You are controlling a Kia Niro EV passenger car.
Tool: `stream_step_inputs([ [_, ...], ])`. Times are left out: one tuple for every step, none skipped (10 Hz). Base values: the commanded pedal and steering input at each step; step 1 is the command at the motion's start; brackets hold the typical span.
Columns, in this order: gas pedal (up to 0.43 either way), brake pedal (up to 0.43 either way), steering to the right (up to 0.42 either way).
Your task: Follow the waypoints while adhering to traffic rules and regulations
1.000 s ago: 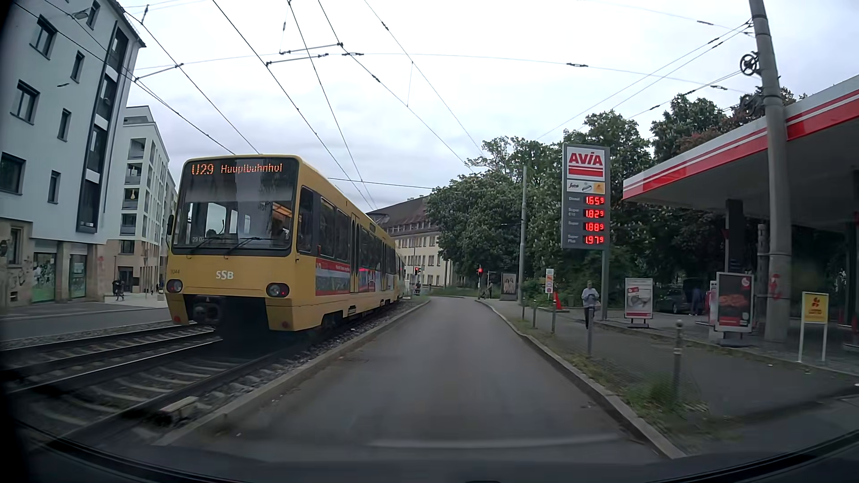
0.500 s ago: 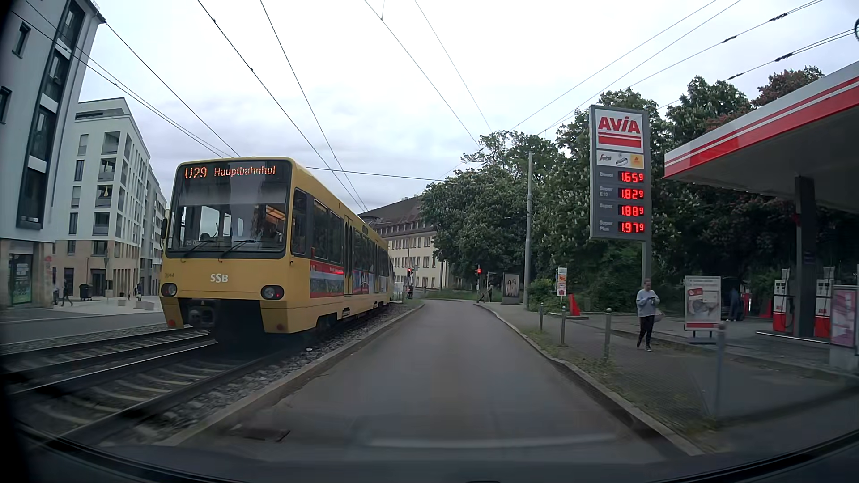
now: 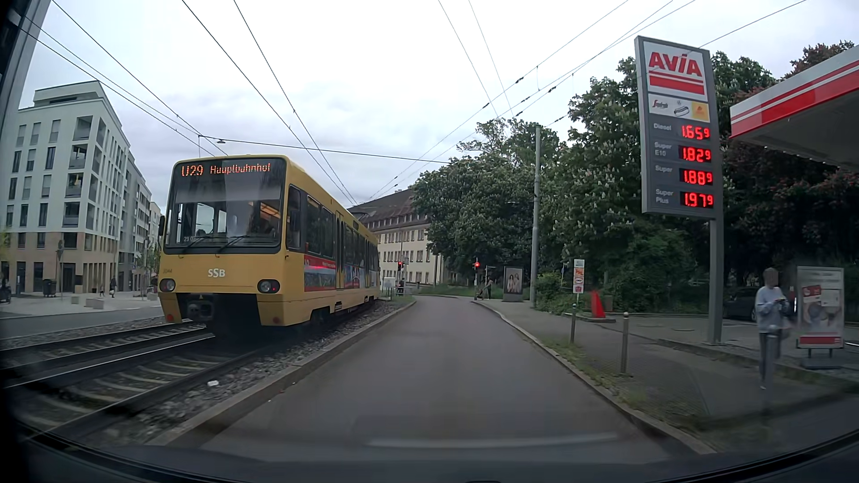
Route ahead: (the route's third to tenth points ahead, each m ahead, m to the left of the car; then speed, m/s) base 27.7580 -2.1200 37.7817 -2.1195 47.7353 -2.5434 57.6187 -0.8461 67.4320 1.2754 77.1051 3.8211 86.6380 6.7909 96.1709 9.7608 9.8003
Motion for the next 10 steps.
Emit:
stream_step_inputs([
  [0.000, 0.000, 0.009],
  [0.000, 0.000, 0.009],
  [0.000, 0.000, 0.009],
  [0.000, 0.000, 0.008],
  [0.000, 0.000, 0.008],
  [0.000, 0.000, 0.007],
  [0.000, 0.000, 0.007],
  [0.000, 0.000, 0.007],
  [0.000, 0.000, 0.006],
  [0.000, 0.000, 0.005],
])
